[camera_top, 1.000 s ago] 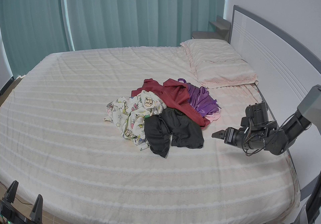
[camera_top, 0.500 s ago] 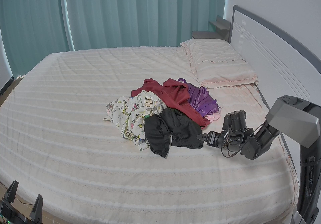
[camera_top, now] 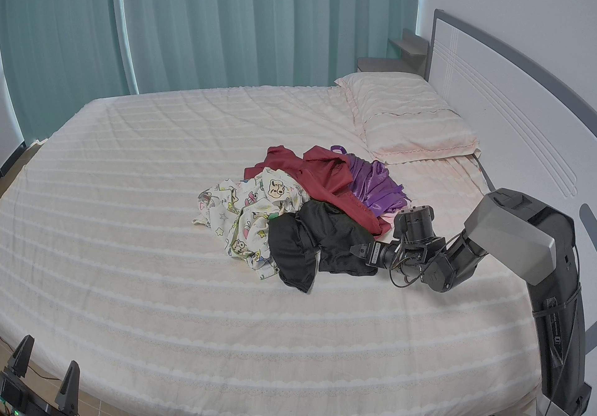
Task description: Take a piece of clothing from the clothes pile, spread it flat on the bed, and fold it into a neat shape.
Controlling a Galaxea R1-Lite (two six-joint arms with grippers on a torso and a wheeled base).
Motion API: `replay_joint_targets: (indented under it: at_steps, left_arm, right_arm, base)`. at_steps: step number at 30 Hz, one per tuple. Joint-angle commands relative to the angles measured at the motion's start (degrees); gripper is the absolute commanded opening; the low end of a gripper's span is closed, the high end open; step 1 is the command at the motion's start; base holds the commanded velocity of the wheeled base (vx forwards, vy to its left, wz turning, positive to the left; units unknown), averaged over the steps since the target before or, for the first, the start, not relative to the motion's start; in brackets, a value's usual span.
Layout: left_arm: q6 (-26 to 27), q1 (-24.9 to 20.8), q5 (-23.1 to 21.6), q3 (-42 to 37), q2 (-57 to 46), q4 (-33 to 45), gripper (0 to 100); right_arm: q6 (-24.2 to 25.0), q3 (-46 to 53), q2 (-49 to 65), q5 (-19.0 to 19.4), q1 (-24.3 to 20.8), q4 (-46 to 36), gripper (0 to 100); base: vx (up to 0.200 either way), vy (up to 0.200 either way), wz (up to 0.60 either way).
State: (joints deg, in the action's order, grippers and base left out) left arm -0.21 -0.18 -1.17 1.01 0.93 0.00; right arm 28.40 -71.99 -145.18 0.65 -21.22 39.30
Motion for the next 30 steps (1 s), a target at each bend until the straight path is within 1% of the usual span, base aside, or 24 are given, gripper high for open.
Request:
replay_joint_targets:
  at_steps: [1,4,7,10,12,13,19,25,26,30]
  left_arm:
    - [-0.06,0.01,0.03,-0.92,-0.93,0.00,100]
    - [-0.06,0.01,0.03,-0.92,-0.93,0.00,100]
    - [-0.06,0.01,0.03,-0.92,-0.93,0.09,100]
    - [0.03,0.01,0.03,-1.01,-0.93,0.09,100]
    - [0.12,0.01,0.03,-0.92,-0.93,0.09,100]
    - [0.12,0.01,0.03,-0.92,-0.93,0.09,100]
    - [0.12,0.01,0.12,-0.92,-0.93,0.09,100]
    - [0.12,0.01,0.03,-0.92,-0.93,0.09,100]
    - [0.12,0.01,0.03,-0.92,-0.93,0.09,100]
    - [0.21,0.01,0.03,-0.92,-0.93,0.09,100]
  right_arm:
    - [-0.28,-2.90,-2.13,0.50,0.04,-1.69,100]
    - [-0.37,-4.57,-2.30,1.46,-0.05,-3.79,100]
    - [-0.37,-6.85,-3.45,1.55,-0.05,-4.67,100]
    - [0.16,-11.33,-5.91,0.50,-0.40,-5.38,100]
    - [-0.02,-13.18,-7.58,-1.17,-1.28,-6.78,100]
    - [-0.28,-13.36,-8.10,-1.88,-1.72,-7.31,100]
    - [0.16,-13.88,-8.28,-2.40,-1.80,-7.75,100]
    - [0.25,-13.71,-8.28,-2.23,-1.98,-7.05,100]
    - [0.25,-13.71,-8.28,-2.23,-2.07,-7.05,0]
    - [0.07,-13.18,-8.10,-2.32,-3.03,-7.05,0]
  base:
    - [0.000,0.000,0.00]
    - [0.000,0.000,0.00]
    - [0.000,0.000,0.00]
    - [0.000,0.000,0.00]
    - [0.000,0.000,0.00]
    - [0.000,0.000,0.00]
    - [0.000,0.000,0.00]
    - [0.000,0.000,0.00]
    - [0.000,0.000,0.00]
    - [0.000,0.000,0.00]
